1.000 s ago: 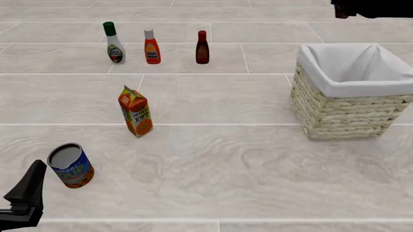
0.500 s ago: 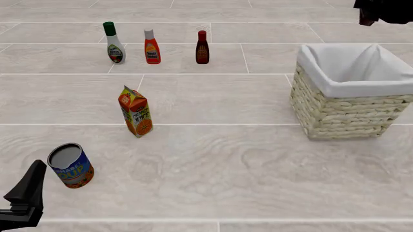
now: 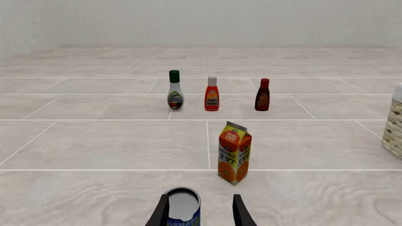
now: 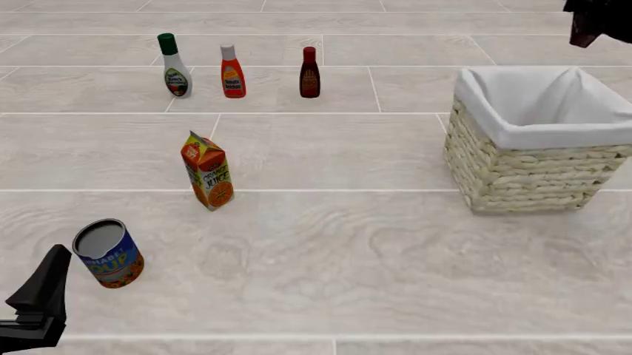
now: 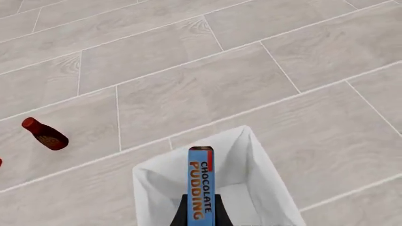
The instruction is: Pick the chocolate pudding and place it in the basket.
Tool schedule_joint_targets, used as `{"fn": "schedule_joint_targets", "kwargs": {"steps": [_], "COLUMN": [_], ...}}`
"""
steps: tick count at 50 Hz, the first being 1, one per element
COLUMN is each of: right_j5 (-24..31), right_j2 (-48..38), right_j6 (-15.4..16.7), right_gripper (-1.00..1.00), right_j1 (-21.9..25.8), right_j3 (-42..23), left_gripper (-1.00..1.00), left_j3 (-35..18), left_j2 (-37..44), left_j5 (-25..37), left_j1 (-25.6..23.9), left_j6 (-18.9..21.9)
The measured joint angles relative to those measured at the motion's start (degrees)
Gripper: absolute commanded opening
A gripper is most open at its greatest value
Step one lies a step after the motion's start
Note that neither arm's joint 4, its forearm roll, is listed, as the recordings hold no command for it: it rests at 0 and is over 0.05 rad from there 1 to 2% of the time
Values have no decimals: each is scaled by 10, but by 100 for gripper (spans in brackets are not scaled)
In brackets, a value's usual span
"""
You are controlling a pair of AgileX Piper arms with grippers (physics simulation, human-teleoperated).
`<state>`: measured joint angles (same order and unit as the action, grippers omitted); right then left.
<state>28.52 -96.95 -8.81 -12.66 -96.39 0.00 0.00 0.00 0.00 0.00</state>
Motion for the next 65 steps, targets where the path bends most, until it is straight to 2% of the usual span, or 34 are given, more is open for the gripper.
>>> {"fn": "schedule_joint_targets", "kwargs": {"steps": [19,42,65], "right_j5": [33,54,62], "right_j2": [-22,-46,-75], "right_j6": [-45,-100,-133], "right_gripper": [-100,-100,-100], "right_j1": [-19,-18,-21], "right_j3": [-22,-33,-34], "left_gripper": [100,100,100], "left_j3": [0,0,0], "left_j2": [0,0,0], "left_j5": [0,0,0], "left_j1": [0,0,0], "left_j6": [0,0,0]}}
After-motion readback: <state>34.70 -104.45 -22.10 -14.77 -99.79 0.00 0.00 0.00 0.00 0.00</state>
